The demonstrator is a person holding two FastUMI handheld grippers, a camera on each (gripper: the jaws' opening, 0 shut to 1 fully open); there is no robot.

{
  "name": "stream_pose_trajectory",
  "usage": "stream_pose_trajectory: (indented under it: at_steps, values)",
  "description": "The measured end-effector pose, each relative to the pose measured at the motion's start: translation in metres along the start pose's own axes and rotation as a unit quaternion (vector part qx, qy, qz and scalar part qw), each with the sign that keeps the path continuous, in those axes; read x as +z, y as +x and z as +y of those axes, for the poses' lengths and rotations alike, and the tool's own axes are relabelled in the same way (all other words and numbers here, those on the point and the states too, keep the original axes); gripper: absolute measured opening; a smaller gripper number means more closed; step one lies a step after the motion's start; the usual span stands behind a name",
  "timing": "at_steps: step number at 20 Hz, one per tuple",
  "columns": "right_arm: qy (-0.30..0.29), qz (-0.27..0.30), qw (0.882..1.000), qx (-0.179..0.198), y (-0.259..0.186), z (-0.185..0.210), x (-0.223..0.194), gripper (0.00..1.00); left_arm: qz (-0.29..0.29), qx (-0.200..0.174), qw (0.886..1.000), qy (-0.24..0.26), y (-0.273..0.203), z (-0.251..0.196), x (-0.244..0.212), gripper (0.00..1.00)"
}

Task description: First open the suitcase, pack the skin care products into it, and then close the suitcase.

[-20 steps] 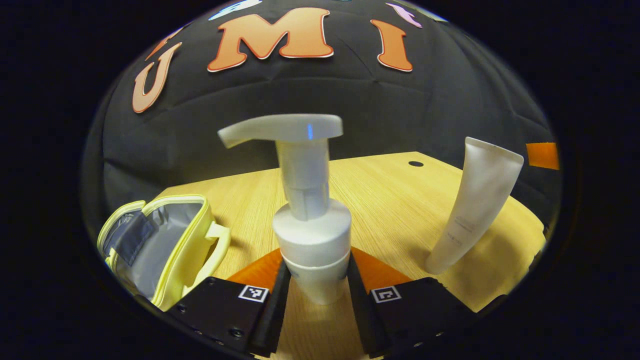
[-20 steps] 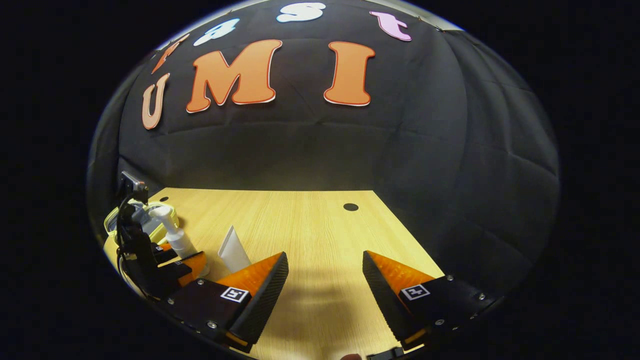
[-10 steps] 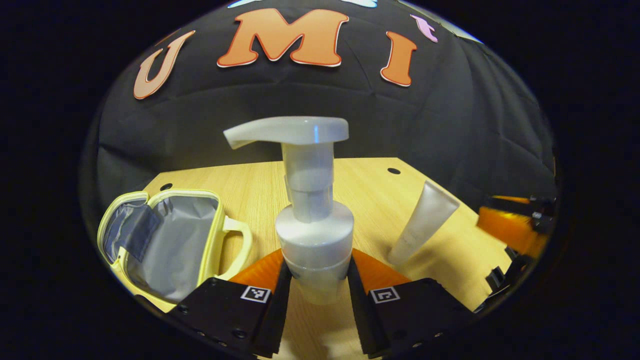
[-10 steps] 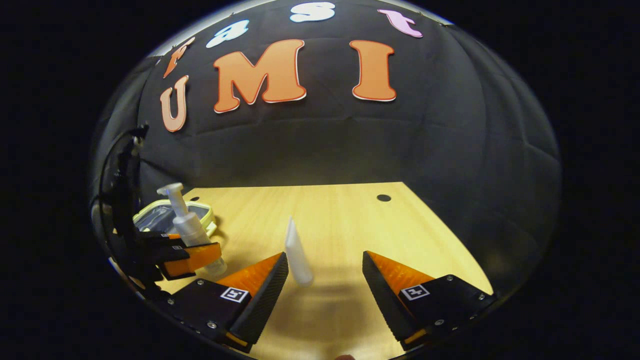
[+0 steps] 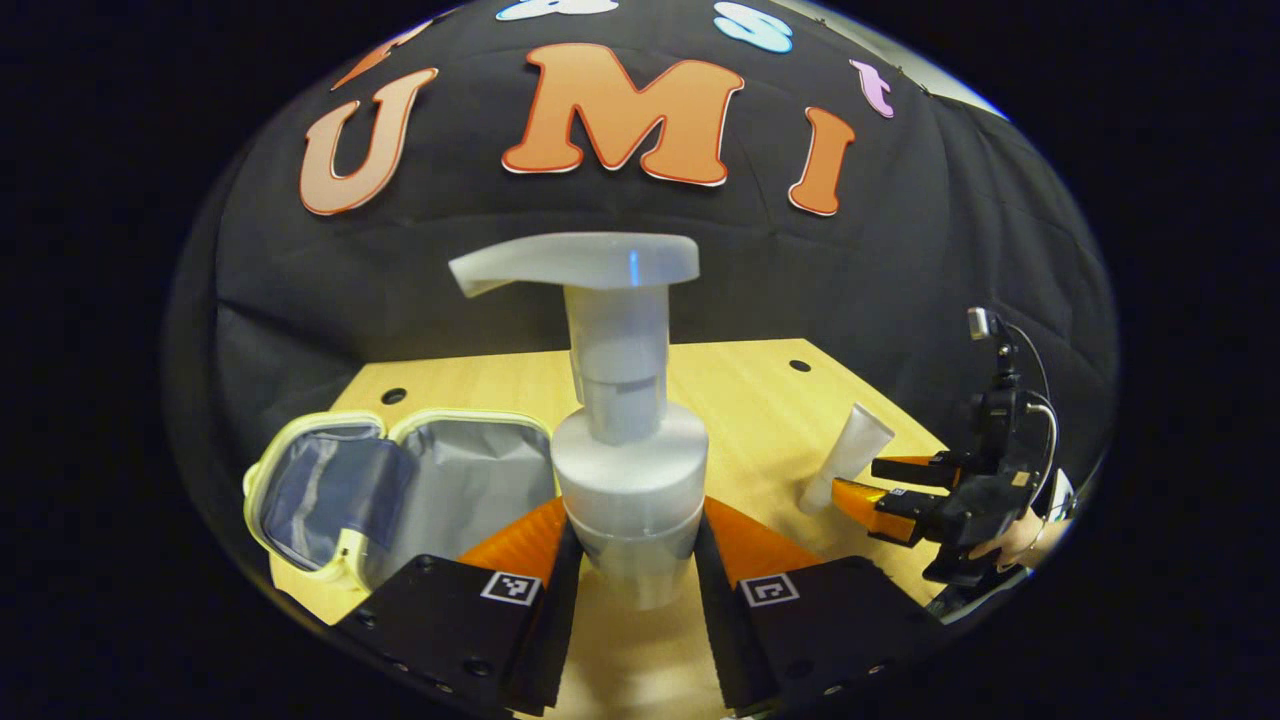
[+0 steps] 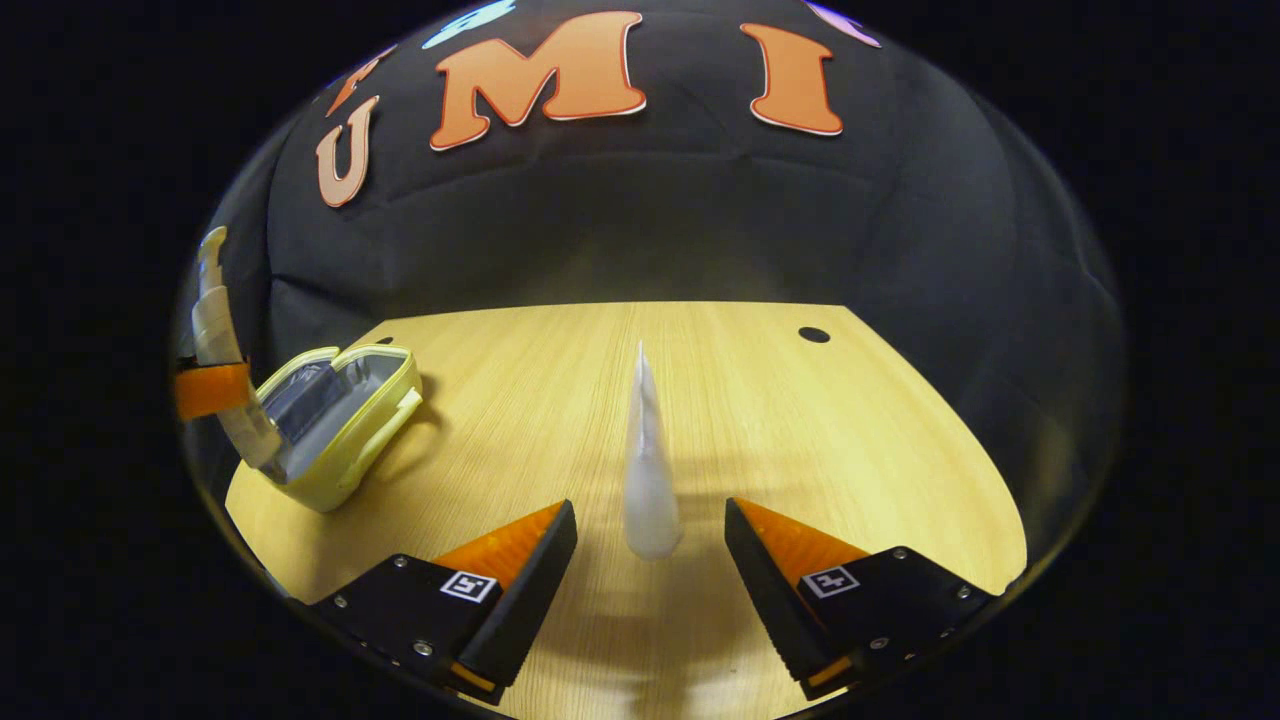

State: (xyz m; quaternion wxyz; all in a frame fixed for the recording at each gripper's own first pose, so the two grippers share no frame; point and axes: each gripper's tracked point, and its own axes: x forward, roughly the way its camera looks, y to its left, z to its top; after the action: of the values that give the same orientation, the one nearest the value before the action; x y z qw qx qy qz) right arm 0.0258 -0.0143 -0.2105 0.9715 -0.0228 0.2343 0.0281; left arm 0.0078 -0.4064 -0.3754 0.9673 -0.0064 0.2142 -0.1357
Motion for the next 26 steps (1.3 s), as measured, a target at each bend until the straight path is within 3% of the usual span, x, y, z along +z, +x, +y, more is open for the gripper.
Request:
stream_pose_trajectory:
  at_steps: [6,9,13,17,21,26]
  values:
    - [-0.003,0.027,1.000,0.005,0.036,0.005,-0.014,0.78,-0.003,0.036,0.999,-0.006,-0.023,0.051,0.004,0.58]
    - [-0.005,0.025,1.000,-0.001,0.043,0.002,-0.011,0.58,0.005,0.056,0.998,-0.011,-0.023,0.067,0.002,0.58]
    - [0.008,0.035,0.999,-0.006,0.042,-0.003,-0.011,0.39,0.011,0.045,0.999,-0.018,-0.016,0.074,0.006,0.58]
    - [0.037,0.028,0.999,0.000,0.023,0.009,0.011,0.35,0.026,0.024,0.999,-0.025,-0.012,0.086,0.017,0.58]
    - [0.056,0.014,0.998,0.031,0.001,0.041,0.040,0.35,0.090,-0.014,0.996,0.007,-0.011,0.109,0.016,0.58]
    - [0.092,0.010,0.993,0.074,-0.020,0.086,0.059,0.35,0.217,-0.056,0.974,0.032,0.006,0.135,-0.007,0.58]
